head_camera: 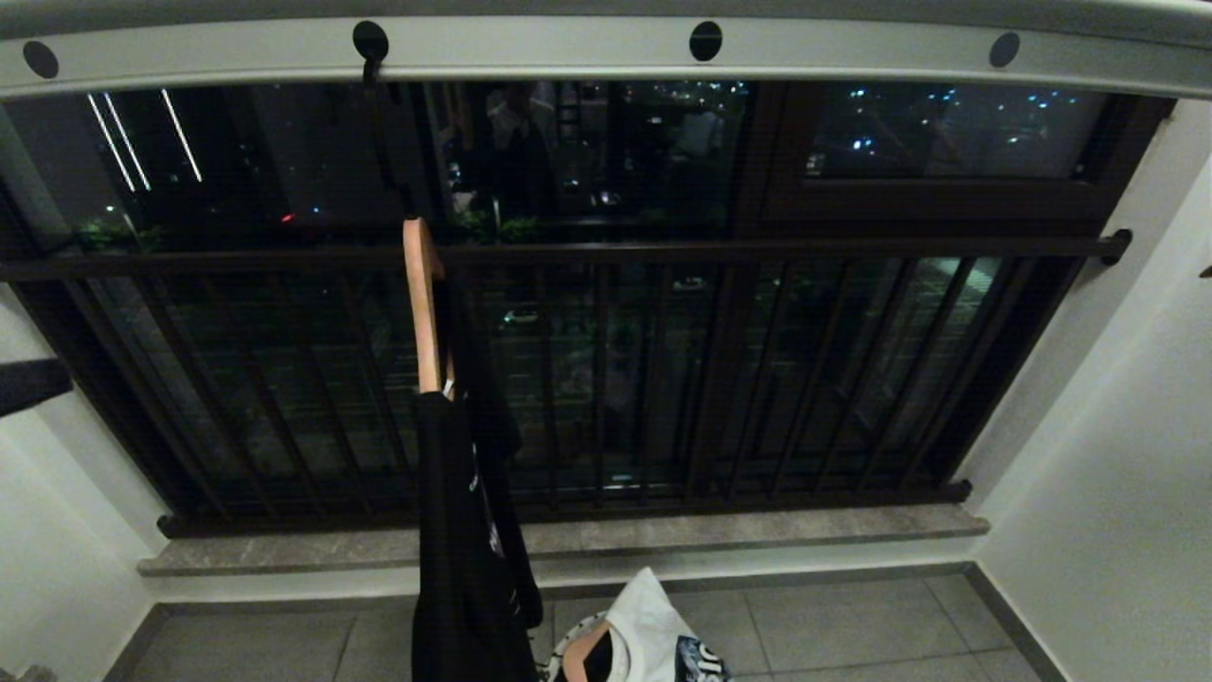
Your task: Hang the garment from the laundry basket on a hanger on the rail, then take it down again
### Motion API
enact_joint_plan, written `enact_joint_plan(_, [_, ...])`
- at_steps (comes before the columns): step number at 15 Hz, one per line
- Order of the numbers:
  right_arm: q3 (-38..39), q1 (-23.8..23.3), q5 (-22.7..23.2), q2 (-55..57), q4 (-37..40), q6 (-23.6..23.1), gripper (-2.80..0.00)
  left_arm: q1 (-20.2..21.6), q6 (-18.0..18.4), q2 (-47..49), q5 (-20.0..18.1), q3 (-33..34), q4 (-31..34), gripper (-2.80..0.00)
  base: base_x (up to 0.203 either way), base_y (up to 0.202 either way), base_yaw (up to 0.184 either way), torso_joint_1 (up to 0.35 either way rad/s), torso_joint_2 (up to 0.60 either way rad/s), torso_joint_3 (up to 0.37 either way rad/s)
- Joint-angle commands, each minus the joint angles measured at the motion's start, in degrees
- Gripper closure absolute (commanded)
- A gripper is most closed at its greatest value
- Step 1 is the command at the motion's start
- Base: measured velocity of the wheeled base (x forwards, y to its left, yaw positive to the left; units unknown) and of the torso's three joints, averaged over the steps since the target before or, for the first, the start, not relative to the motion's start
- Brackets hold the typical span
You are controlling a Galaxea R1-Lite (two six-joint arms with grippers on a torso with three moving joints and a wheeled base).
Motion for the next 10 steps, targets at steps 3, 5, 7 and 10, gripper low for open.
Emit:
enact_joint_plan(3, [0.01,0.01,0.0,0.07,-0.01,0.06,0.0,-5.47,-7.55,10.79,-0.71,-6.02,-0.03,0.0,0.0,0.0,0.0,0.0,0.0,0.0])
enact_joint_plan(5, [0.01,0.01,0.0,0.07,-0.01,-0.02,0.0,-6.35,-8.98,15.16,-0.39,-8.38,0.04,0.0,0.0,0.0,0.0,0.0,0.0,0.0])
enact_joint_plan(7, [0.01,0.01,0.0,0.07,-0.01,-0.02,0.0,-6.49,-10.48,19.29,-0.08,-10.79,-0.03,0.0,0.0,0.0,0.0,0.0,0.0,0.0])
enact_joint_plan(10, [0.01,0.01,0.0,0.07,-0.01,0.03,0.0,-6.5,-9.85,21.9,-0.38,-11.6,-0.43,-2.8,0.0,0.0,0.0,0.0,0.0,0.0])
